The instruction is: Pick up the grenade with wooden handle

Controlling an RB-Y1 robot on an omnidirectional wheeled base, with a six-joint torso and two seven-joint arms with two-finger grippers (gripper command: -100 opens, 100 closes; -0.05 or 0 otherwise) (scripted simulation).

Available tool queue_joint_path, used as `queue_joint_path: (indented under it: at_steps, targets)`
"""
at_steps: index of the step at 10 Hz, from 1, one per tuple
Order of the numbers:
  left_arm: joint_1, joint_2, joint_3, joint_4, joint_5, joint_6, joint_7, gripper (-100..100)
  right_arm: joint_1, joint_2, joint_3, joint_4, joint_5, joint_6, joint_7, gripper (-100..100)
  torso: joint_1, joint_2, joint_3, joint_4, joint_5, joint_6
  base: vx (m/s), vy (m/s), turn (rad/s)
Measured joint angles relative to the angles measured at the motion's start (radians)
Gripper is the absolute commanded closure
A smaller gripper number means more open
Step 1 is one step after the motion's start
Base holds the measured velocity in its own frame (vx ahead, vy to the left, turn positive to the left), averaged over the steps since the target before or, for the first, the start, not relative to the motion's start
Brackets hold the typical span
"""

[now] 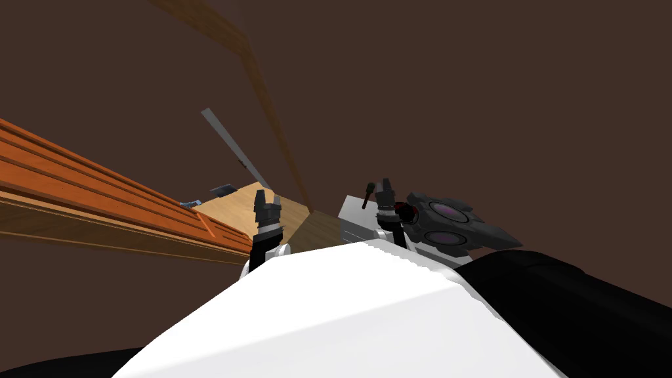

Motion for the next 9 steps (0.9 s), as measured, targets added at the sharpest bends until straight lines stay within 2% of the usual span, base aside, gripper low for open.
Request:
queue_joint_path:
  at_steps: [3, 5, 7, 9]
  targets:
    - [0.000, 0.000, 0.000, 0.000, 0.000, 0.000, 0.000, 0, -0.026, -0.039, -0.054, 0.057, 0.043, 0.049, 0.031, -100, 0.007, -0.001, -0.001, 0.000, 0.001, 0.000, 0.021, 0.105, -0.039]
    - [0.000, 0.000, 0.000, 0.000, 0.000, 0.000, 0.000, 0, -0.061, -0.054, -0.091, 0.098, 0.069, 0.091, 0.053, -100, 0.006, -0.003, -0.002, -0.001, 0.001, 0.000, 0.033, 0.101, -0.026]
    - [0.000, 0.000, 0.000, 0.000, 0.000, 0.000, 0.000, 0, -0.094, -0.059, -0.123, 0.153, 0.104, 0.128, 0.085, -100, 0.006, -0.002, -0.001, -0.001, 0.001, 0.000, 0.020, 0.098, -0.034]
    - [0.000, 0.000, 0.000, 0.000, 0.000, 0.000, 0.000, 0, -0.107, -0.067, -0.158, 0.189, 0.139, 0.169, 0.117, -100, 0.006, -0.002, -0.001, 0.000, 0.001, 0.000, 0.011, 0.081, -0.025]
